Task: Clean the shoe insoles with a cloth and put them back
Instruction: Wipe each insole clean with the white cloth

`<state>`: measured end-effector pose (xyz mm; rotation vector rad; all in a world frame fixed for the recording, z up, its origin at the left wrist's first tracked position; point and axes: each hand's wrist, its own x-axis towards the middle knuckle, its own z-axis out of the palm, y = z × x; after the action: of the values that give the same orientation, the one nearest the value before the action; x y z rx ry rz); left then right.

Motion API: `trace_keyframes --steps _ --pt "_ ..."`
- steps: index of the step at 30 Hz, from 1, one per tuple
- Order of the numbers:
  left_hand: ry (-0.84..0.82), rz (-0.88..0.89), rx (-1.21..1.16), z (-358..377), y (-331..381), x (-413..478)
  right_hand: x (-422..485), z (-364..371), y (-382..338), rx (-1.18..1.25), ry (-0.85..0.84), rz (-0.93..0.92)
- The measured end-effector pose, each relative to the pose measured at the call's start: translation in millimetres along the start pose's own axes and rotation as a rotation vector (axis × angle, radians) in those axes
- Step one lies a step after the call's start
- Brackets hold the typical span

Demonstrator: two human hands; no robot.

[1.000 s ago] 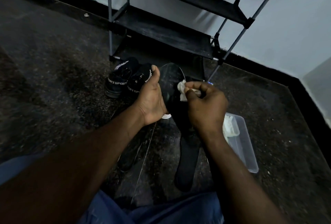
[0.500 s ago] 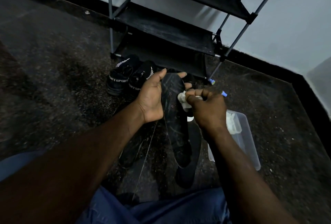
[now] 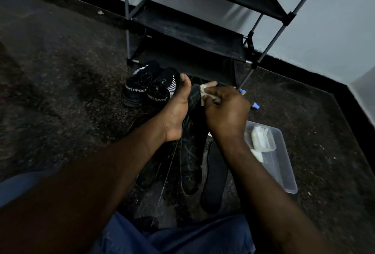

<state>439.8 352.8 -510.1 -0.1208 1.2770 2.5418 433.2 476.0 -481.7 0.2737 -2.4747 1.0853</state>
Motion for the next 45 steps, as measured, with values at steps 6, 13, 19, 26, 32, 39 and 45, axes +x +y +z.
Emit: trace_keyframes --steps 6,13,19,26,32,39,45 --pt "0.029 0.000 0.056 1.1 -2.2 1.1 -9.3 5.0 -4.6 0.035 -0.017 0.004" --pt "0.004 -0.053 -0.040 1.9 -3.9 -1.1 -35.3 5.1 -16.4 0.115 -0.078 -0.043" --pt "0.120 -0.075 0.061 9.7 -7.6 -3.5 -16.2 8.2 -6.9 -0.130 -0.037 -0.183" --pt "0.196 -0.038 0.095 10.1 -6.2 -2.3 -8.3 5.0 1.9 -0.161 -0.028 -0.200" --pt "0.146 -0.025 0.046 6.4 -2.5 -6.4 -20.8 9.5 -2.8 -0.199 -0.074 -0.294" --pt "0.193 -0.055 -0.013 8.5 -12.9 -0.5 -5.2 5.8 9.6 -0.248 0.038 -0.097" --pt "0.149 -0.047 -0.079 7.2 -15.0 4.2 -21.0 10.1 -3.8 -0.052 -0.044 -0.028"
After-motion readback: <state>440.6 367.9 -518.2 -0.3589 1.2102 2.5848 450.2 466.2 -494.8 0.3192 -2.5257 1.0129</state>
